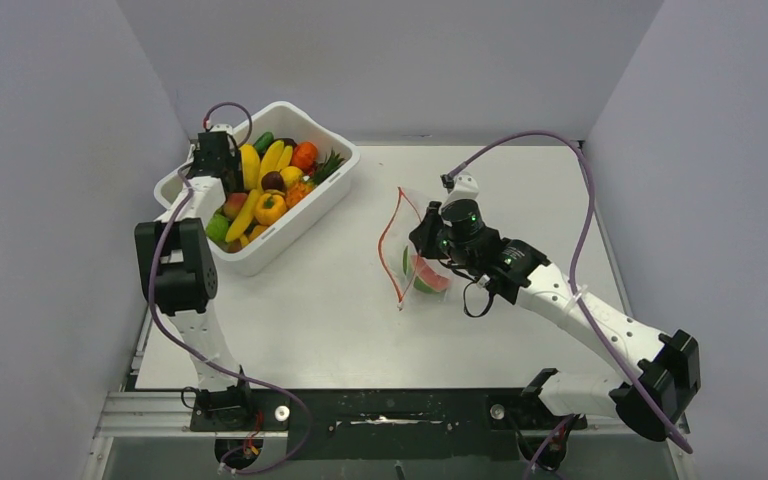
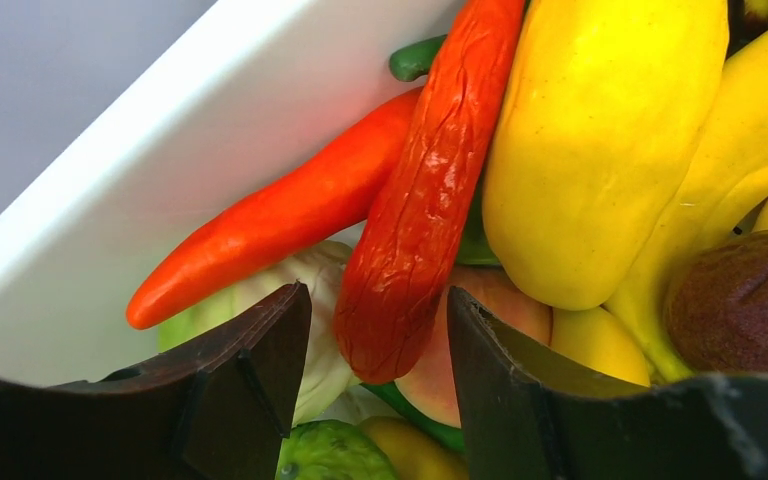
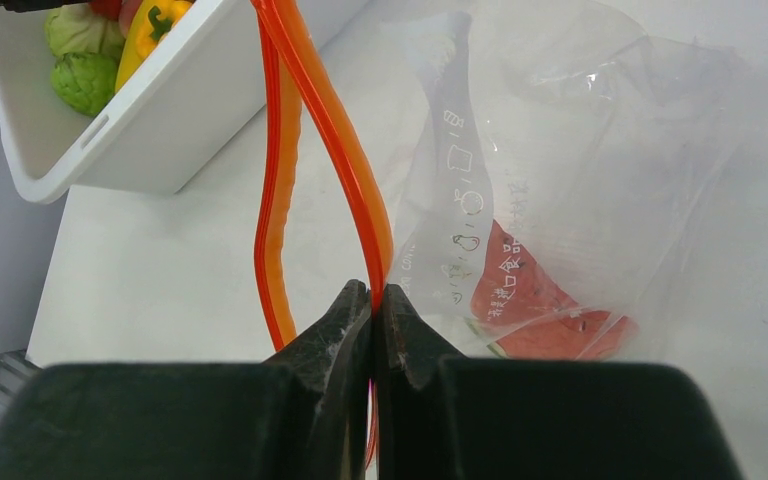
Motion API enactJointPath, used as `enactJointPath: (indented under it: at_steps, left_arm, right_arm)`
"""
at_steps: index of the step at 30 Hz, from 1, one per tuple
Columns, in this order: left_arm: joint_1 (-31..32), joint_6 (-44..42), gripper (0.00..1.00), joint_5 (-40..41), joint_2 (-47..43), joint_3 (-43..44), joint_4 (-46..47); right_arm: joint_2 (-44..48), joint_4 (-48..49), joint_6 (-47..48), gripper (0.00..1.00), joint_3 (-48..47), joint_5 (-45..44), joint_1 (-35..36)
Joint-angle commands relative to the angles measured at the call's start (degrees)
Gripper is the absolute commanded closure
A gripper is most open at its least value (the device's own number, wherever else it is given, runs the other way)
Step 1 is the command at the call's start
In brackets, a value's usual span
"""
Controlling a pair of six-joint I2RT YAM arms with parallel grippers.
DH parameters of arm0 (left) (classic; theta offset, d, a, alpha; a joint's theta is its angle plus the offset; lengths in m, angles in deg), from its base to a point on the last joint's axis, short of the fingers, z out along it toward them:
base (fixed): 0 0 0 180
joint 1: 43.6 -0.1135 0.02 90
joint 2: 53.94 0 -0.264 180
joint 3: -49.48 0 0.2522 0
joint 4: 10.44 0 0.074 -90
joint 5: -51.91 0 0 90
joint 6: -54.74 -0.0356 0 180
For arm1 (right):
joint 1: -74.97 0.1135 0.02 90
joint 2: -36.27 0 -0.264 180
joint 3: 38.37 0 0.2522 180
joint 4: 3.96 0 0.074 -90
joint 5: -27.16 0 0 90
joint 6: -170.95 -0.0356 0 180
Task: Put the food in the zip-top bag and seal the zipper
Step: Pick up the fake vegetable from the bin.
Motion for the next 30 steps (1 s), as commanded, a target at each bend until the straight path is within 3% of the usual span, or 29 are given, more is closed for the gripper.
enactJointPath:
  at_steps: [1, 6, 15, 21, 30]
  left_arm:
    - [0.6, -1.1, 0.49, 0.8, 1.0, 2.0, 4.1]
    - [1.5, -1.8, 0.53, 1.8, 1.6, 2.0, 4.1]
    - [5.5, -1.2, 0.79, 4.3, -2.4, 2.7, 1.7]
    - [8.2, 2.2, 0.84, 3.9, -6.7, 3.3, -2.2]
    - [9.6, 8.2, 0.87, -3.3, -16.1, -1.2, -7.2]
  right_arm:
    - [2.5, 2.0, 0.7, 1.00, -2.0, -1.2, 0.5]
    - [3.2, 1.8, 0.7, 1.00, -1.7, -1.5, 0.5]
    - [3.7, 2.7, 0.0, 1.00, -0.4, -1.3, 0.4]
    - [4.1, 3.5, -0.6, 1.00, 0.4, -1.0, 0.5]
    - [5.0, 5.6, -1.5, 1.00, 2.4, -0.1, 0.4]
